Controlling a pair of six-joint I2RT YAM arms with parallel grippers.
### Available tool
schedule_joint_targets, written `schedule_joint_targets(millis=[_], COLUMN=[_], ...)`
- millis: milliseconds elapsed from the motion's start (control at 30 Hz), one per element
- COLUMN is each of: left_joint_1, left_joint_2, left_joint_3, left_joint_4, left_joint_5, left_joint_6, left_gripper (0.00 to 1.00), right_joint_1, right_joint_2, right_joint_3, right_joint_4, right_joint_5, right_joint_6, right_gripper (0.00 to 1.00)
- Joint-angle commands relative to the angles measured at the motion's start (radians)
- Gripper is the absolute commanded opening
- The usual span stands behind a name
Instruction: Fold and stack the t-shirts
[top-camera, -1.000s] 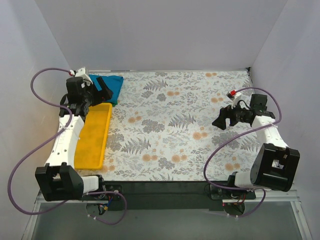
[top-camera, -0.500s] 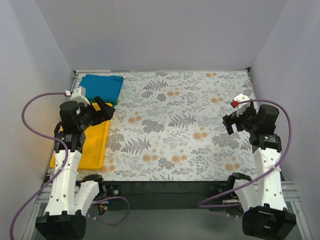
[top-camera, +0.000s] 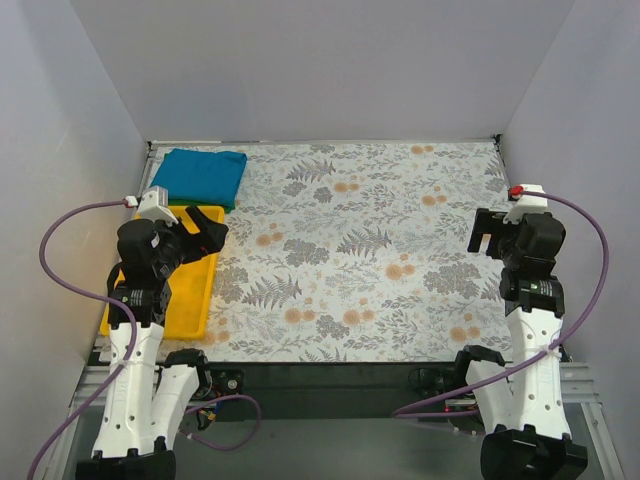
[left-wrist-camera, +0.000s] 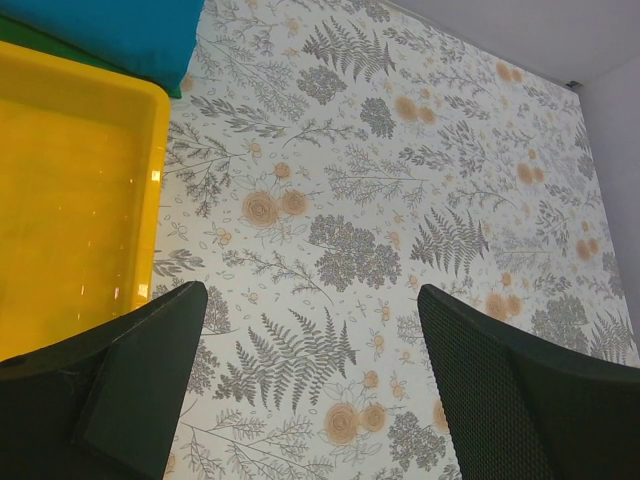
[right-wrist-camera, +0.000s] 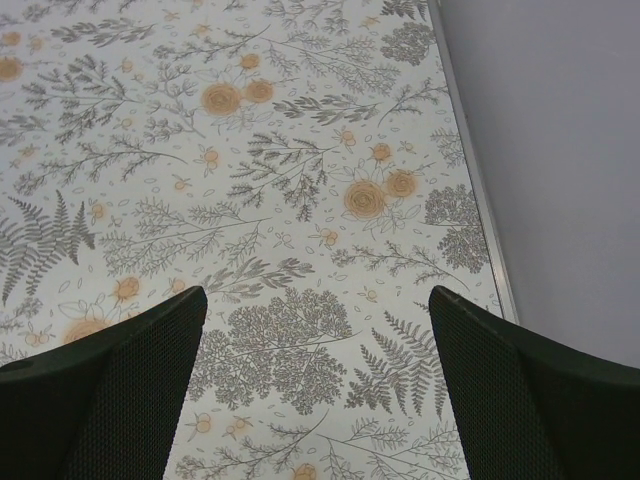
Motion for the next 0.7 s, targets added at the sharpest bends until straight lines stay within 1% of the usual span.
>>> schedule_joint_targets(millis=[0, 400, 667], left_joint_1=[0.002, 0.0, 0.0], left_joint_2=[-0.013, -0.003, 0.007], left_joint_3=[-0.01, -0.009, -0.006], left_joint_4=[0.002, 0.001, 0.004], left_joint_5=[0.001, -0.016, -0.013], left_joint_6=[-0.005, 0.006, 0.009], left_gripper=[0.86, 0.86, 0.86], right_joint_1=[0.002, 0.002, 0.0], right_joint_2=[-0.021, -0.064, -0.052], right_joint_3=[-0.011, -0.042, -0.041], right_joint_4=[0.051, 0.074, 0.08], right_joint_5=[0.099, 0.114, 0.102], right_joint_6=[0.099, 0.081, 0.084], right_gripper=[0.98, 0.98, 0.98])
